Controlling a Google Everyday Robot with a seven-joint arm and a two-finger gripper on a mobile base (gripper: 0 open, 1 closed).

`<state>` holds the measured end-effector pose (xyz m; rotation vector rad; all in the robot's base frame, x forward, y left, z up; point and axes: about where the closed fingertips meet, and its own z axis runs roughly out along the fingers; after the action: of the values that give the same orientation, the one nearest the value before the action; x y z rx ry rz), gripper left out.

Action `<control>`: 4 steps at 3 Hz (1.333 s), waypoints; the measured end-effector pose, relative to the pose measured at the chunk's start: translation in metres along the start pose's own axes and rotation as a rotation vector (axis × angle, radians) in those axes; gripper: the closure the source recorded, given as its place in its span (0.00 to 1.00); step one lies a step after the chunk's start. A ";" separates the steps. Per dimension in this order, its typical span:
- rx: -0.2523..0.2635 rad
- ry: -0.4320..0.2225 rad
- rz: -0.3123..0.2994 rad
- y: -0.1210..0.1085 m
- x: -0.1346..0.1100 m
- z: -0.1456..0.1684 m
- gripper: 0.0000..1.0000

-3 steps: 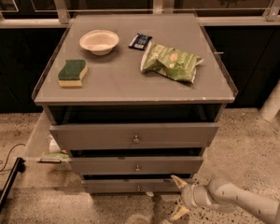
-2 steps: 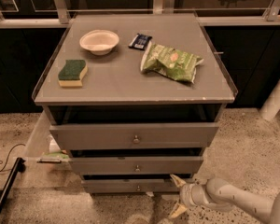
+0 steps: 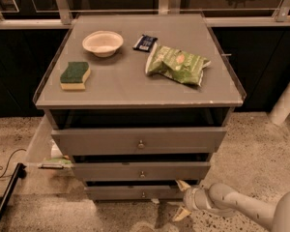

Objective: Open bottom drawer

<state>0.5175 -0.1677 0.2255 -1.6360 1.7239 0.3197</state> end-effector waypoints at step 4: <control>0.017 -0.113 -0.114 -0.007 0.024 0.027 0.00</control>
Offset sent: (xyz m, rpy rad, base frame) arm 0.0099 -0.0092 -0.0434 0.0762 -0.0928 0.1142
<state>0.5345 -0.1700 0.1931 -1.6645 1.5387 0.3356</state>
